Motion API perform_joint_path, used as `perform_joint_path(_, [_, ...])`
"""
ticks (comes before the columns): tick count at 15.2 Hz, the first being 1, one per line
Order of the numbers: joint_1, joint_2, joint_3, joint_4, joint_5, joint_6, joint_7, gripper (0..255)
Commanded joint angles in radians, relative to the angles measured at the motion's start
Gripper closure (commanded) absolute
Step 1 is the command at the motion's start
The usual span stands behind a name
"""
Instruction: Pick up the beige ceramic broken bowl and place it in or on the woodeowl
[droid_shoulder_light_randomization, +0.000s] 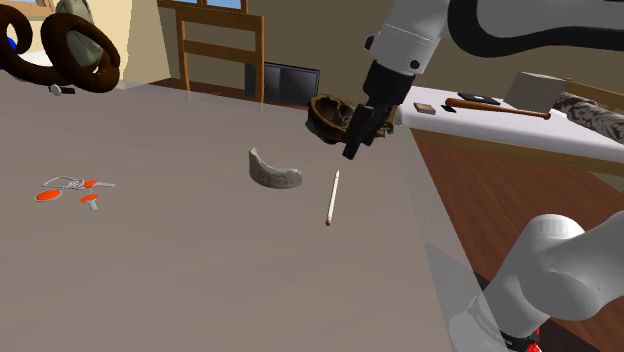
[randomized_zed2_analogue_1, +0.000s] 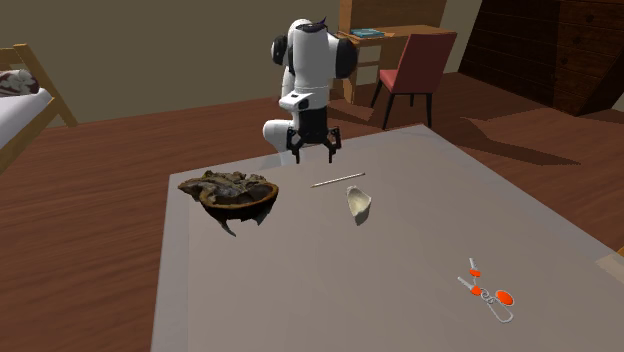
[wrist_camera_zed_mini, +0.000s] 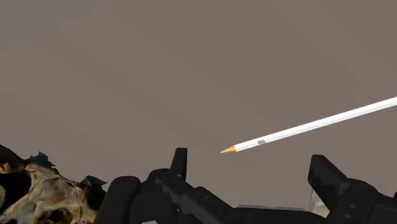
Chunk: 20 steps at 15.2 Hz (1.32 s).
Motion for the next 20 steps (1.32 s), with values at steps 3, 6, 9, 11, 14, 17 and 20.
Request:
perform_joint_path(3, [0.012,0.089,0.080,0.069,-0.010,0.064,0.049,0])
perform_joint_path(6, [0.016,0.161,0.142,0.129,-0.032,0.105,0.089,0])
perform_joint_path(9, [0.018,0.239,0.207,0.196,-0.070,0.141,0.135,0])
perform_joint_path(11, [0.018,0.268,0.230,0.209,-0.087,0.164,0.151,0])
perform_joint_path(14, [0.017,0.278,0.235,0.178,-0.091,0.204,0.154,0])
perform_joint_path(17, [0.016,0.290,0.241,0.150,-0.095,0.243,0.158,0])
perform_joint_path(20, [0.016,0.293,0.242,0.145,-0.097,0.251,0.159,0])
